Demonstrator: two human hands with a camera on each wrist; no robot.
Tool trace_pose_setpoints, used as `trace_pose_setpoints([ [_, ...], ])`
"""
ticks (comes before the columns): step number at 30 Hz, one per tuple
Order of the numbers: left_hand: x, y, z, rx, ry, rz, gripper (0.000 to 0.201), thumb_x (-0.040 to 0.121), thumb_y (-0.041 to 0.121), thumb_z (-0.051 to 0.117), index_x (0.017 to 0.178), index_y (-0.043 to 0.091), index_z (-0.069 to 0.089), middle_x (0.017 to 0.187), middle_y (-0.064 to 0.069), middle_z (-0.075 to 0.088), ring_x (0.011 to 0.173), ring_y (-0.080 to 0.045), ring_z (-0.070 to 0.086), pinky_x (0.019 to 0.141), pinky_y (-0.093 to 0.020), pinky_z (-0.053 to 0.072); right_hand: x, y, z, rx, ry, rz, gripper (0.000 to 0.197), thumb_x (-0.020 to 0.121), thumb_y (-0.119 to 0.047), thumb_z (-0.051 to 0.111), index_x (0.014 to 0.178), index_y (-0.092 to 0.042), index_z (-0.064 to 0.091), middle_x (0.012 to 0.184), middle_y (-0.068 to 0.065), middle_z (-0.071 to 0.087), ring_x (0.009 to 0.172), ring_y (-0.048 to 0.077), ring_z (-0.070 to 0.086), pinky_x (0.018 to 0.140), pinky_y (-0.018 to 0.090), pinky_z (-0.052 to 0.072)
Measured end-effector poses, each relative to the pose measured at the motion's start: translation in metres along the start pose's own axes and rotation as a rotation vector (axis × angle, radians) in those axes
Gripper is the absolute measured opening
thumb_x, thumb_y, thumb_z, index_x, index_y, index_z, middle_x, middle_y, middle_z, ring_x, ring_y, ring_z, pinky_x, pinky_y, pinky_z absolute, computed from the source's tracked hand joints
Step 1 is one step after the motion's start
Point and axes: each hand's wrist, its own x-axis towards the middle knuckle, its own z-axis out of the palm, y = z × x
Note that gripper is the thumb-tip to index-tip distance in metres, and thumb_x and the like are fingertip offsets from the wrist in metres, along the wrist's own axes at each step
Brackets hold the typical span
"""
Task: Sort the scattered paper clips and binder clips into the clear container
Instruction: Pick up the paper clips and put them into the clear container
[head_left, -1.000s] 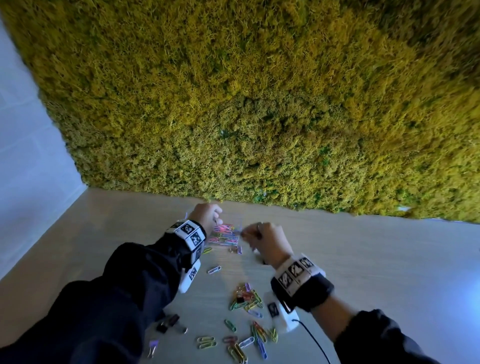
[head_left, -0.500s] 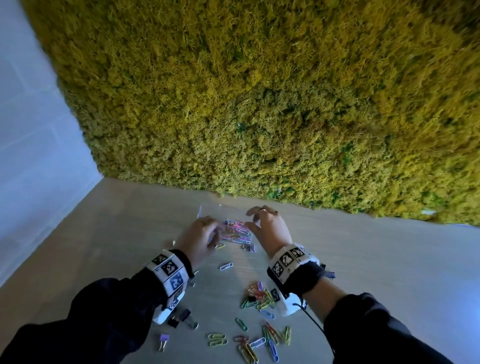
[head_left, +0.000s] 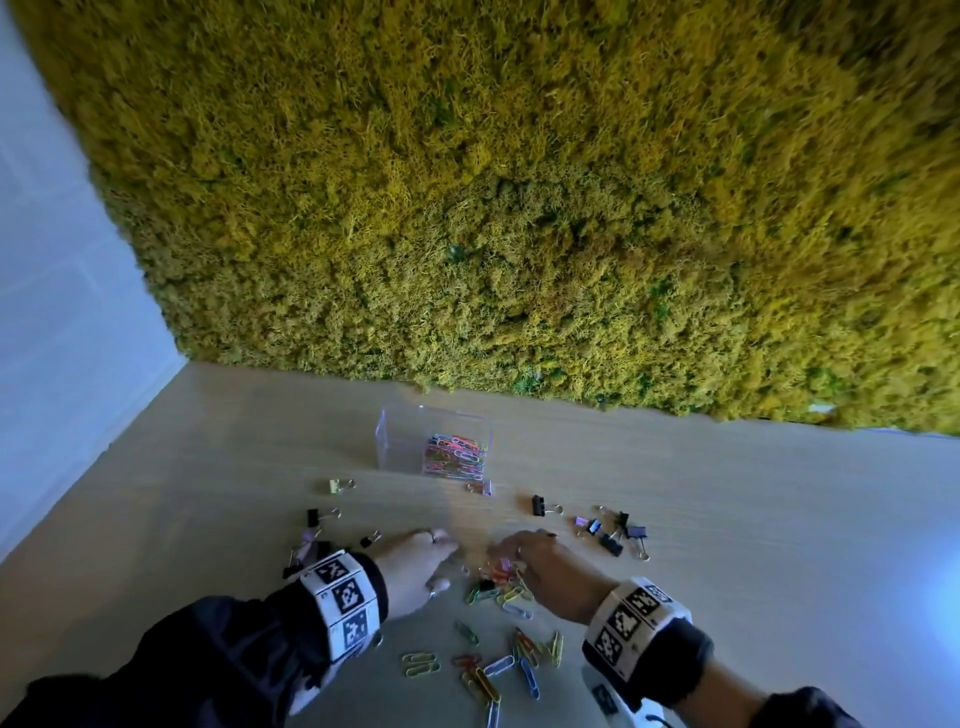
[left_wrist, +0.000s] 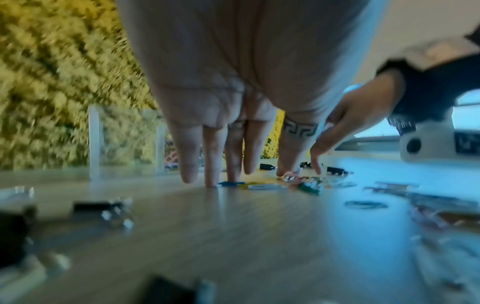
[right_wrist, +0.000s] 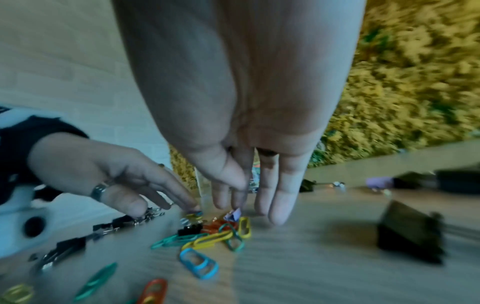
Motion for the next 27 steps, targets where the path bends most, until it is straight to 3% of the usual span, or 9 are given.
trace_pose_setpoints([
  [6,-0.002,0.022,0.0,0.07,-0.131,0.022,0.052,0.094,0.014,0.046,0.141,0.008,0.025,0.155,-0.01,0.011,0.136,-0.025,0.032,0.111,-0.037,0.032,0.003,-0.007,-0.006,0.022,0.104,0.065,0.025,0.088,-0.017,0.055,0.111,-0.012,0.063,0.118,0.008,0.058,0.1,0.016,0.058,0.091,0.02,0.042],
  [9,-0.006,0.031,0.007,0.055,-0.066,0.002,0.044,0.095,0.011,0.043,0.138,0.008,0.035,0.15,-0.014,0.023,0.133,-0.025,0.035,0.109,-0.031,0.033,0.006,-0.007,-0.002,0.05,0.145,0.093,0.021,0.087,-0.012,0.054,0.103,-0.012,0.067,0.108,0.005,0.063,0.086,0.01,0.058,0.085,0.018,0.045],
  [11,-0.005,0.037,0.008,0.04,0.033,-0.005,0.038,0.094,0.013,0.046,0.132,0.01,0.045,0.147,-0.015,0.031,0.132,-0.027,0.037,0.108,-0.032,0.033,0.004,-0.004,0.0,0.141,0.157,0.152,0.019,0.084,-0.01,0.055,0.097,-0.009,0.068,0.09,0.001,0.065,0.08,0.012,0.06,0.079,0.019,0.048],
  [14,-0.004,0.049,0.001,0.07,0.085,-0.015,0.033,0.091,0.022,0.053,0.123,0.015,0.054,0.149,-0.012,0.029,0.138,-0.025,0.029,0.11,-0.036,0.032,0.001,0.003,0.002,0.273,0.177,0.205,0.015,0.08,-0.007,0.059,0.093,-0.006,0.067,0.068,-0.01,0.055,0.064,0.005,0.052,0.067,0.018,0.047],
  [17,0.001,0.06,-0.003,0.086,0.033,0.0,0.028,0.09,0.023,0.055,0.116,0.016,0.059,0.14,-0.013,0.041,0.129,-0.025,0.041,0.102,-0.032,0.037,-0.006,0.011,0.0,0.331,0.236,0.245,0.019,0.077,-0.005,0.059,0.075,-0.022,0.066,0.066,-0.011,0.056,0.062,0.003,0.054,0.067,0.019,0.047],
  [21,0.006,0.063,-0.001,0.148,0.018,0.01,0.026,0.09,0.021,0.054,0.114,0.011,0.06,0.131,-0.01,0.052,0.12,-0.023,0.048,0.097,-0.031,0.04,-0.023,0.038,-0.008,0.463,0.439,0.409,0.038,0.074,-0.008,0.072,0.056,-0.037,0.055,0.064,-0.014,0.058,0.052,-0.016,0.053,0.058,0.003,0.041],
  [24,0.006,0.057,0.0,0.088,0.115,0.03,0.021,0.085,0.027,0.06,0.105,0.018,0.063,0.12,-0.004,0.059,0.112,-0.02,0.053,0.095,-0.033,0.044,-0.041,0.057,-0.015,0.458,0.566,0.518,0.029,0.075,-0.007,0.069,0.059,-0.03,0.062,0.07,-0.004,0.06,0.057,-0.002,0.056,0.055,0.003,0.039],
  [26,0.005,0.05,-0.006,-0.028,0.218,0.049,0.02,0.081,0.03,0.065,0.098,0.019,0.064,0.103,0.002,0.06,0.099,-0.015,0.057,0.089,-0.03,0.048,-0.052,0.057,-0.021,0.319,0.575,0.554,0.007,0.079,-0.015,0.064,0.076,-0.02,0.068,0.085,-0.004,0.055,0.074,0.014,0.06,0.067,0.013,0.044],
  [27,0.004,0.046,-0.012,-0.099,0.269,0.051,0.019,0.08,0.03,0.066,0.095,0.019,0.064,0.095,0.004,0.057,0.093,-0.014,0.057,0.086,-0.029,0.049,-0.057,0.055,-0.021,0.256,0.592,0.553,0.008,0.082,-0.018,0.06,0.082,-0.017,0.068,0.087,-0.004,0.051,0.078,0.018,0.06,0.072,0.021,0.046],
])
